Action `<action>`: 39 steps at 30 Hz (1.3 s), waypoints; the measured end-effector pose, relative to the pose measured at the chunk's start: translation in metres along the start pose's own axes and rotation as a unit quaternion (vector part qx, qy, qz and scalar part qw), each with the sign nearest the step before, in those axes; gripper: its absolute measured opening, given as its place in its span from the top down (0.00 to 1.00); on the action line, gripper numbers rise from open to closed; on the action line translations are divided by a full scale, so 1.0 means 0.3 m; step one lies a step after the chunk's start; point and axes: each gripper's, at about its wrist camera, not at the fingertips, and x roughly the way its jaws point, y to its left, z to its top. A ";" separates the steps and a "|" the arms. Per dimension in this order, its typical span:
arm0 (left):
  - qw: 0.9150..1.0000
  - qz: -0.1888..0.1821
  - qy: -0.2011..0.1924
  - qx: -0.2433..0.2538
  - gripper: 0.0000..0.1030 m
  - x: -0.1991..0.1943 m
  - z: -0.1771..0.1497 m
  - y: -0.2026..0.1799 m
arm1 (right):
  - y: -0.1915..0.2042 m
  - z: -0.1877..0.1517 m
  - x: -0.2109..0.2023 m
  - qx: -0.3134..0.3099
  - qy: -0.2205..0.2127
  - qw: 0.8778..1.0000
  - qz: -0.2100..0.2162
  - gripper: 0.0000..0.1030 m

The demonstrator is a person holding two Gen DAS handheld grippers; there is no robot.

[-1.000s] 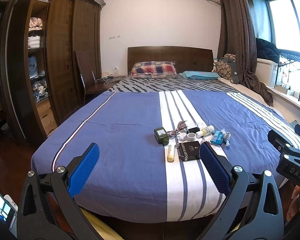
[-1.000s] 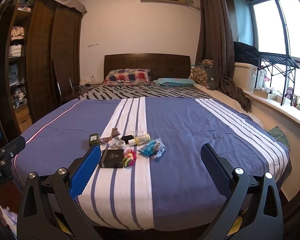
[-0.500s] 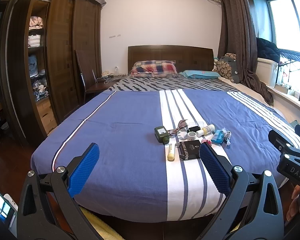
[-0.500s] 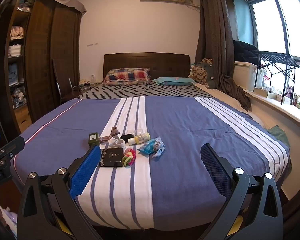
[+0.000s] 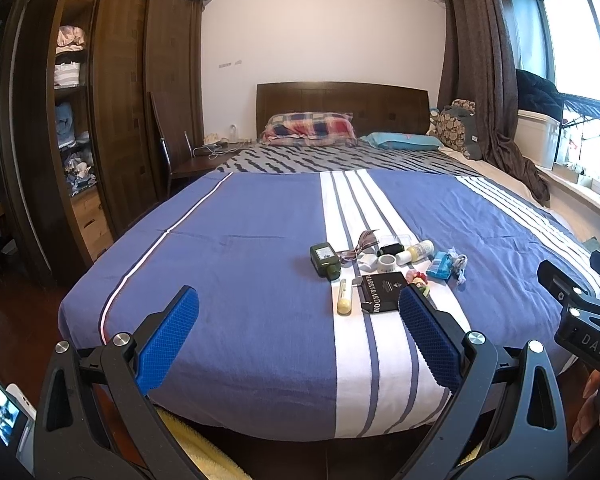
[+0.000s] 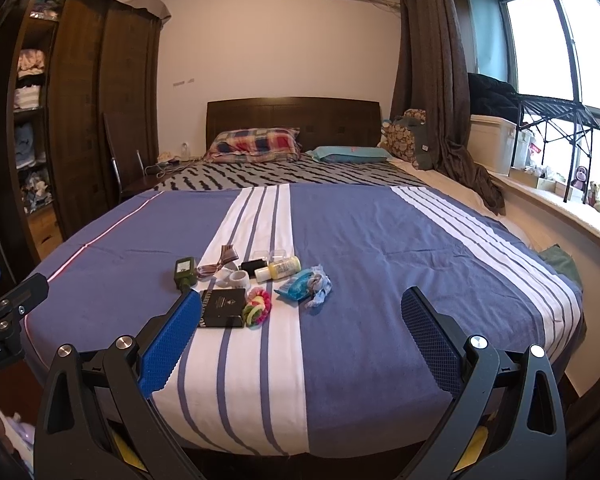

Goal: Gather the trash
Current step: 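Grasp the yellow-capped tube with the left tool while the right tool grasps the fuzzy hair tie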

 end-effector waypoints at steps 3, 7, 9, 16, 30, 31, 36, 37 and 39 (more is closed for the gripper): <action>1.000 0.000 0.005 -0.001 0.08 0.016 -0.007 0.003 | 0.003 -0.006 0.013 0.000 0.005 1.000 0.001 0.03; 1.000 0.004 0.013 -0.004 0.08 0.043 -0.016 0.012 | 0.008 -0.010 0.039 -0.003 0.013 1.000 0.002 0.03; 1.000 0.007 0.018 -0.005 0.08 0.061 -0.022 0.019 | 0.007 -0.013 0.059 -0.002 0.019 1.000 0.001 0.03; 0.999 0.017 0.045 -0.007 0.08 0.152 -0.053 0.040 | -0.013 -0.042 0.141 0.003 0.044 0.999 -0.005 0.03; 0.993 0.003 0.114 0.016 0.08 0.424 -0.144 -0.009 | -0.048 -0.121 0.399 0.020 0.109 0.994 0.010 0.03; 0.993 0.001 0.118 0.018 0.08 0.440 -0.145 -0.009 | -0.045 -0.125 0.420 0.022 0.114 0.993 0.014 0.03; 0.991 -0.015 0.131 0.029 0.08 0.528 -0.151 -0.024 | 0.000 -0.132 0.515 0.017 0.126 0.991 0.044 0.04; 0.990 -0.021 0.133 0.031 0.08 0.545 -0.150 -0.029 | 0.013 -0.129 0.534 0.017 0.127 0.990 0.053 0.07; 0.990 -0.030 0.137 0.031 0.08 0.575 -0.145 -0.036 | 0.037 -0.126 0.579 0.015 0.137 0.988 0.072 0.22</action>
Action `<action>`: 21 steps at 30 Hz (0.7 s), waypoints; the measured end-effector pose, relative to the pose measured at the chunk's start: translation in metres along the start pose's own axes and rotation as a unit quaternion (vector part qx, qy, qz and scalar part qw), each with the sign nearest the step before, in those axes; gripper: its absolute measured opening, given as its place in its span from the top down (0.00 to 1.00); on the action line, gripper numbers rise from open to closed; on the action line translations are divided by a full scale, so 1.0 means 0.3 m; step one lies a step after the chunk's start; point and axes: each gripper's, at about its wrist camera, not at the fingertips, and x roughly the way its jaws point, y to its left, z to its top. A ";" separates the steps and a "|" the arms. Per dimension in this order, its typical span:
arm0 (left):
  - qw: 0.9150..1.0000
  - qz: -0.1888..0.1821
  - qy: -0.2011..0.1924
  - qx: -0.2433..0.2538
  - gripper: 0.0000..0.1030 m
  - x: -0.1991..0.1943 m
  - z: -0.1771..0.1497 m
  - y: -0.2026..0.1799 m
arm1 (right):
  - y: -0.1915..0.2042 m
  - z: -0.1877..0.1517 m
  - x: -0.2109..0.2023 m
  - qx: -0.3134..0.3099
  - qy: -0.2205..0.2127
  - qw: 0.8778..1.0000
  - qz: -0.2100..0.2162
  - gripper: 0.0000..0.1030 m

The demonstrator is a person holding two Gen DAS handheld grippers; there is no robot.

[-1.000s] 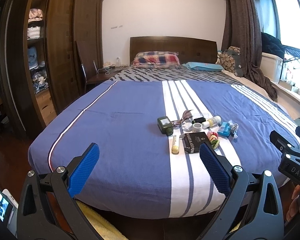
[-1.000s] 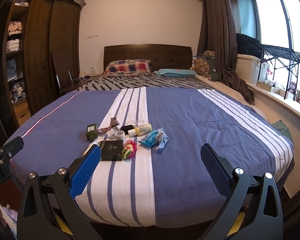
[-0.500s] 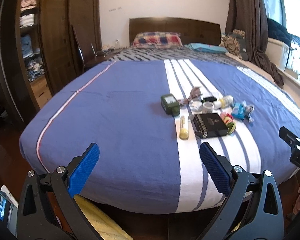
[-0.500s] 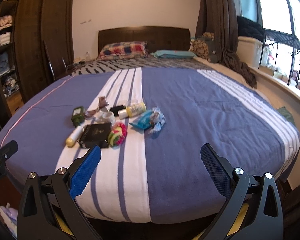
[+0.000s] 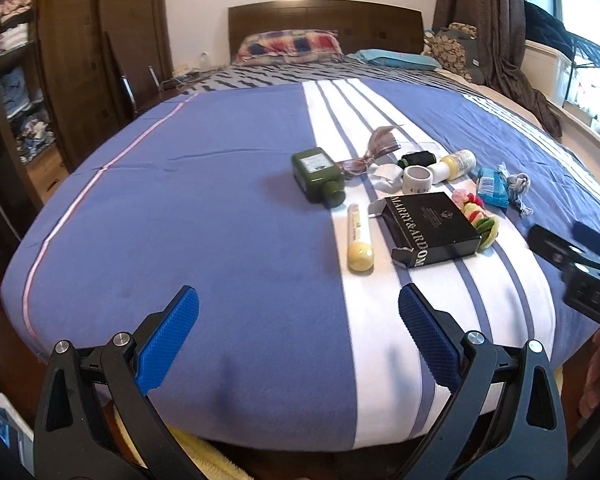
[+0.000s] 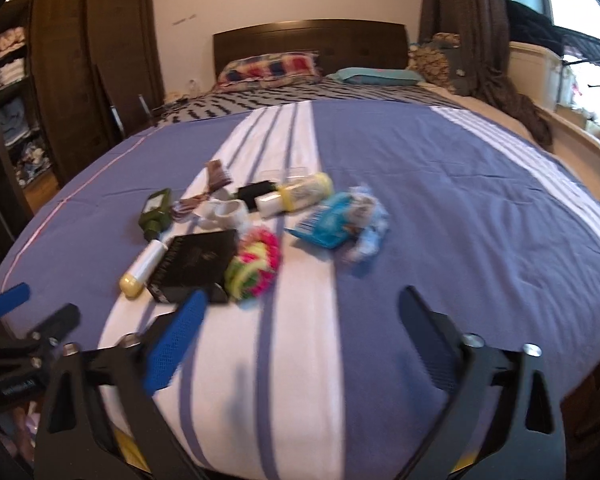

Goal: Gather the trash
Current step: 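Grasp the yellow-capped tube with the left tool while the right tool grasps the fuzzy hair tie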

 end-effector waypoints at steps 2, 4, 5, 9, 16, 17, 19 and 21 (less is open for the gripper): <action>1.000 -0.006 0.002 0.006 0.08 0.031 0.012 -0.010 | 0.017 0.011 0.040 -0.003 0.011 1.000 0.006 0.29; 1.000 -0.011 0.003 0.009 0.11 0.055 0.019 -0.016 | 0.023 0.020 0.081 -0.001 0.020 1.000 0.009 0.35; 1.000 -0.017 0.004 0.010 0.12 0.066 0.022 -0.019 | 0.022 0.023 0.097 0.000 0.022 1.000 0.011 0.37; 0.999 -0.026 0.010 0.016 0.15 0.115 0.037 -0.034 | 0.025 0.029 0.142 -0.001 0.031 0.999 0.008 0.39; 0.999 -0.034 0.028 0.019 0.30 0.224 0.074 -0.051 | 0.020 0.042 0.198 -0.003 0.040 0.999 -0.004 0.39; 0.999 -0.035 0.031 0.019 0.32 0.235 0.079 -0.050 | 0.023 0.047 0.203 -0.005 0.041 0.999 -0.004 0.39; 0.998 -0.041 0.039 0.016 0.36 0.265 0.088 -0.049 | 0.029 0.059 0.221 -0.008 0.042 0.999 0.000 0.39; 0.998 -0.042 0.042 0.018 0.37 0.287 0.095 -0.053 | 0.031 0.068 0.239 -0.010 0.045 0.999 0.002 0.39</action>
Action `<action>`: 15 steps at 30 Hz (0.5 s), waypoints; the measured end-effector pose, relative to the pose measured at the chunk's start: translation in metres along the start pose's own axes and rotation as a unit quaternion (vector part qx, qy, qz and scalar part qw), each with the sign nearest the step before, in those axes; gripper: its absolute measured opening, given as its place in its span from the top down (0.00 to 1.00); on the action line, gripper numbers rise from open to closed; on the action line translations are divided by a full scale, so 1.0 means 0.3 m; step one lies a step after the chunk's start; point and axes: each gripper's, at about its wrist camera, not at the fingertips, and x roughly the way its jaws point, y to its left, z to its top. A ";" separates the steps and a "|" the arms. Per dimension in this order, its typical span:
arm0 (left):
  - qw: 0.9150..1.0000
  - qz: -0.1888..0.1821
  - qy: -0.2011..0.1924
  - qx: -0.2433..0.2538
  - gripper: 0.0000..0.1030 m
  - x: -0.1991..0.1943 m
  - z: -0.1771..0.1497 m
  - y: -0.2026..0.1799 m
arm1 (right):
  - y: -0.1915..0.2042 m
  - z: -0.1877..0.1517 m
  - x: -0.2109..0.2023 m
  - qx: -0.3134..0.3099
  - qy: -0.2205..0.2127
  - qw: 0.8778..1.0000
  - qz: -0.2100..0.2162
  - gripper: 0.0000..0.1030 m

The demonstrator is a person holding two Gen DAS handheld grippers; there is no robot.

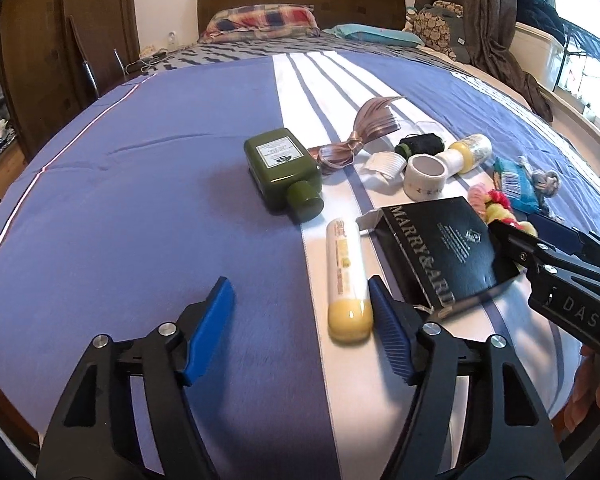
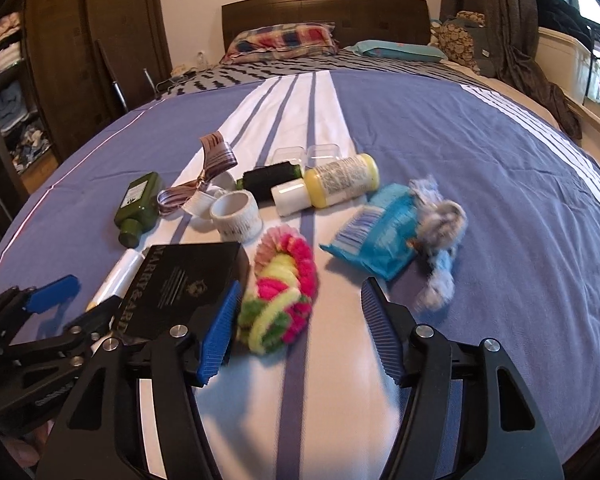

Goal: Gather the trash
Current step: 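Grasp the yellow-capped tube with the left tool while the right tool grasps the fuzzy hair tie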

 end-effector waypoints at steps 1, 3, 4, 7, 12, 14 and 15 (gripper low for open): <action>1.000 0.000 0.000 0.002 0.39 0.008 0.006 -0.002 | 0.001 0.006 0.010 0.000 0.001 1.000 0.001 0.39; 1.000 -0.002 0.001 0.002 0.43 0.022 0.017 -0.003 | 0.003 0.016 0.025 0.000 0.004 1.000 0.001 0.40; 1.000 -0.003 0.001 0.002 0.47 0.029 0.023 -0.003 | 0.005 0.021 0.034 -0.001 0.005 1.000 0.002 0.42; 1.000 -0.008 0.002 0.001 0.57 0.040 0.032 -0.005 | 0.011 0.018 0.051 -0.010 0.013 1.000 0.000 0.64; 1.000 -0.012 0.004 0.000 0.81 0.026 0.020 -0.006 | 0.017 -0.004 0.023 -0.021 0.007 1.000 -0.003 0.71; 1.000 -0.014 0.004 -0.002 0.82 0.014 0.008 -0.001 | 0.014 -0.011 0.009 -0.021 0.006 1.000 -0.003 0.71; 1.000 -0.015 0.003 -0.003 0.82 0.011 0.002 0.000 | 0.010 -0.017 -0.001 -0.021 0.006 1.000 -0.004 0.71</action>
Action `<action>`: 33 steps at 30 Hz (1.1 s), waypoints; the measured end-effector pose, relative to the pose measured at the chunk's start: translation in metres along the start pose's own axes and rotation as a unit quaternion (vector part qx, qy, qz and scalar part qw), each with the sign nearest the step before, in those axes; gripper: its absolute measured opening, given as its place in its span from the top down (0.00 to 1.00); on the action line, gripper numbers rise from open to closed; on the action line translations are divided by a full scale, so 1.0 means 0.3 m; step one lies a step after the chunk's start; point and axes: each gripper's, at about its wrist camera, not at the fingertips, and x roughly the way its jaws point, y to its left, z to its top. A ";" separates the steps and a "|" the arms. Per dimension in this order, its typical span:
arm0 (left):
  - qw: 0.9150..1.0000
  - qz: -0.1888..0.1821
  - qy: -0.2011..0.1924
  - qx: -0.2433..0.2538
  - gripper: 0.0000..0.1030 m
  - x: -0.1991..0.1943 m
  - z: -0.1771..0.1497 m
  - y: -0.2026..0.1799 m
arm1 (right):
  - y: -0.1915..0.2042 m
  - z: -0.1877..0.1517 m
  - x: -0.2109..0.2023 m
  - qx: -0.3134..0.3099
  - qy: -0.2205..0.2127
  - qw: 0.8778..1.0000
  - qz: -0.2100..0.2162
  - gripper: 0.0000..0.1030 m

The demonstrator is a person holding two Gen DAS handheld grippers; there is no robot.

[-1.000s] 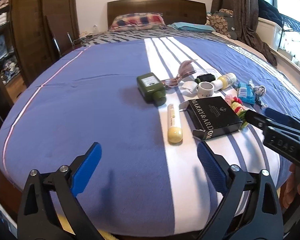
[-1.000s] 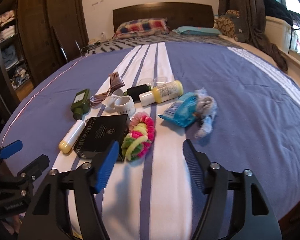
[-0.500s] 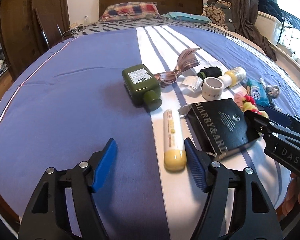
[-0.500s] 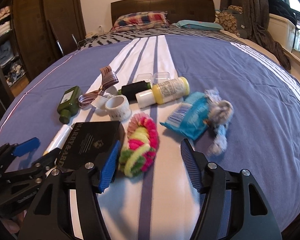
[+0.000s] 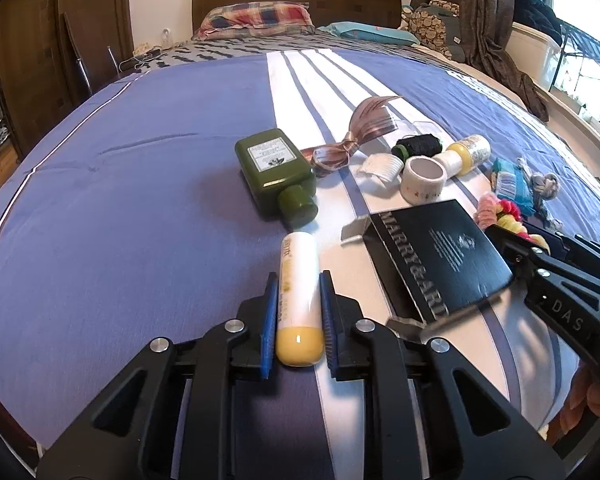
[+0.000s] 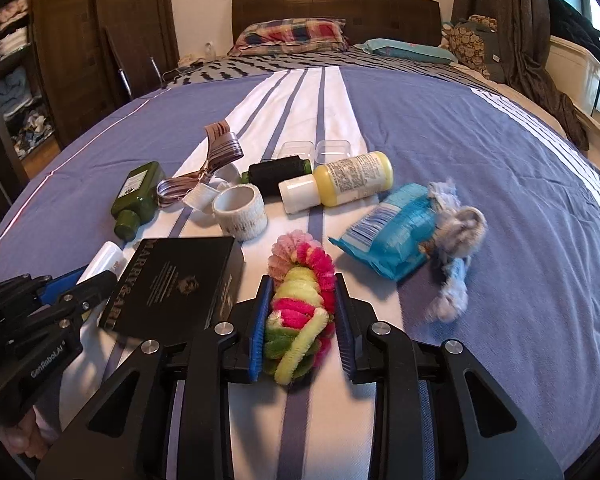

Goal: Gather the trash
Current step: 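Grasp the yellow-capped tube with the left tool while the right tool grasps the fuzzy hair tie, then carry the tube and hair tie down over the black bin beside the bed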

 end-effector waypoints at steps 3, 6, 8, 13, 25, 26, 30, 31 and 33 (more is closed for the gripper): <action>1.000 0.000 -0.002 -0.004 0.82 -0.026 -0.030 -0.004 | -0.010 -0.032 -0.039 -0.001 -0.002 1.000 -0.002 0.71; 1.000 0.003 -0.004 -0.002 0.82 -0.049 -0.058 -0.013 | -0.021 -0.065 -0.076 -0.002 -0.003 1.000 -0.004 0.71; 1.000 0.003 -0.005 -0.001 0.82 -0.072 -0.080 -0.021 | -0.027 -0.084 -0.100 -0.003 -0.003 1.000 -0.005 0.71; 1.000 -0.003 -0.006 -0.003 0.82 -0.120 -0.131 -0.028 | -0.039 -0.131 -0.152 -0.001 -0.003 1.000 -0.005 0.71; 0.999 -0.026 -0.011 -0.019 0.82 -0.252 -0.252 -0.044 | -0.041 -0.242 -0.314 0.001 -0.015 1.000 0.011 0.71; 0.999 -0.028 -0.013 -0.019 0.82 -0.269 -0.265 -0.047 | -0.041 -0.249 -0.332 0.001 -0.018 1.000 0.012 0.71; 0.999 -0.030 -0.027 -0.015 0.82 -0.347 -0.308 -0.060 | -0.039 -0.278 -0.414 -0.001 -0.034 0.999 0.018 0.71; 0.999 -0.030 -0.030 -0.013 0.82 -0.363 -0.315 -0.066 | -0.040 -0.286 -0.437 -0.001 -0.038 0.999 0.018 0.71; 0.999 -0.029 -0.040 -0.009 0.82 -0.411 -0.335 -0.073 | -0.038 -0.300 -0.470 -0.002 -0.043 0.999 0.019 0.71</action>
